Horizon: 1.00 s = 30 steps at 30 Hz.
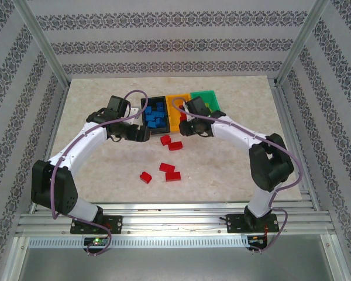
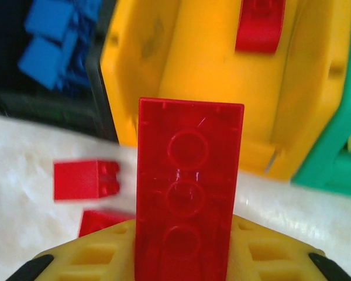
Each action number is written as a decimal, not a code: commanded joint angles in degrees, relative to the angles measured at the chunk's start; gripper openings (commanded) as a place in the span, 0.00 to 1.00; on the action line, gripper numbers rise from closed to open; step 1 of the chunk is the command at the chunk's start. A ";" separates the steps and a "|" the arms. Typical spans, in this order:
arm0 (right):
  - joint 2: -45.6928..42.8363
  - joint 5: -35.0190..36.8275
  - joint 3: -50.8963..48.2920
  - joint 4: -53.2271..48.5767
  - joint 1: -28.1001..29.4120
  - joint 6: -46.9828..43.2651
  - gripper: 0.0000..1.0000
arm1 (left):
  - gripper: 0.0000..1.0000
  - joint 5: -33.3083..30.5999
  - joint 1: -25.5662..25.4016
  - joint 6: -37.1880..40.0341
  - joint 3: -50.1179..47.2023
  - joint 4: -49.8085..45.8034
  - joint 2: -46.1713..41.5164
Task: Sort the legos into containers by color
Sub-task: Place the lego in the container, then pick up the lego from the center of the table.
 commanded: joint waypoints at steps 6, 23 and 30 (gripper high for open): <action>10.68 -5.83 16.58 -1.80 -3.12 1.54 0.35 | 0.85 -0.10 0.77 1.13 1.01 -1.25 -1.80; 4.91 -6.64 4.37 -0.59 -1.37 0.10 0.51 | 0.85 -0.42 0.76 1.26 0.82 -1.34 -2.34; 1.04 -6.72 -3.27 -0.33 0.85 -1.25 0.53 | 0.85 -0.85 0.78 1.52 0.92 -1.42 -2.30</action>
